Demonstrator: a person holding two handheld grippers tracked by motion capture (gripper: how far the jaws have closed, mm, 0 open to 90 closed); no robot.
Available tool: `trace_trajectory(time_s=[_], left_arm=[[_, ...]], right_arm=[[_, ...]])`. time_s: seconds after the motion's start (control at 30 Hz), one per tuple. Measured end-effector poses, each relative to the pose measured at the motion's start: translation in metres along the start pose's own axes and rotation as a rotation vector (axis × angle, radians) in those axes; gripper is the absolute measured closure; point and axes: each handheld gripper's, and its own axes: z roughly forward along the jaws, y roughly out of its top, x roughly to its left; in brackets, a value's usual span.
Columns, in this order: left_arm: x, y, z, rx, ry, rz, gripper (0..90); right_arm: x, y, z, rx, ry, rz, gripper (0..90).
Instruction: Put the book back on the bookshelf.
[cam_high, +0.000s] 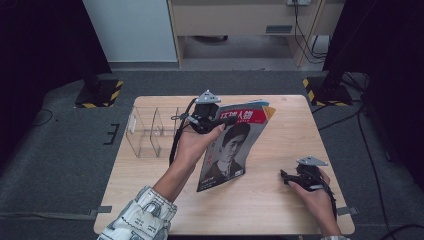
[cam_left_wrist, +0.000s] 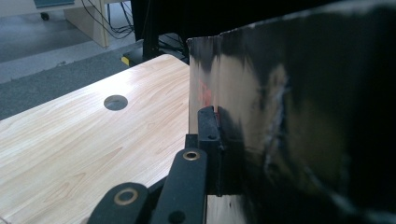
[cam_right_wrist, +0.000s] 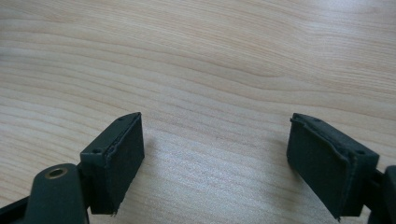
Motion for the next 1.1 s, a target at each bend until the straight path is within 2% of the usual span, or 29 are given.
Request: trace_trajectory(time_s=[0.5,1.1], left_arm=[[-0.001,-0.001,-0.019,-0.020,-0.002,0.004,86.4],[0.008,-0.008,-0.046,-0.024,0.020,0.003,86.4]], right_arm=[[0.001,-0.001,-0.001,0.006,0.005,-0.008,16.9],[0.001,-0.001,-0.001,0.007,0.004,-0.004,16.7]])
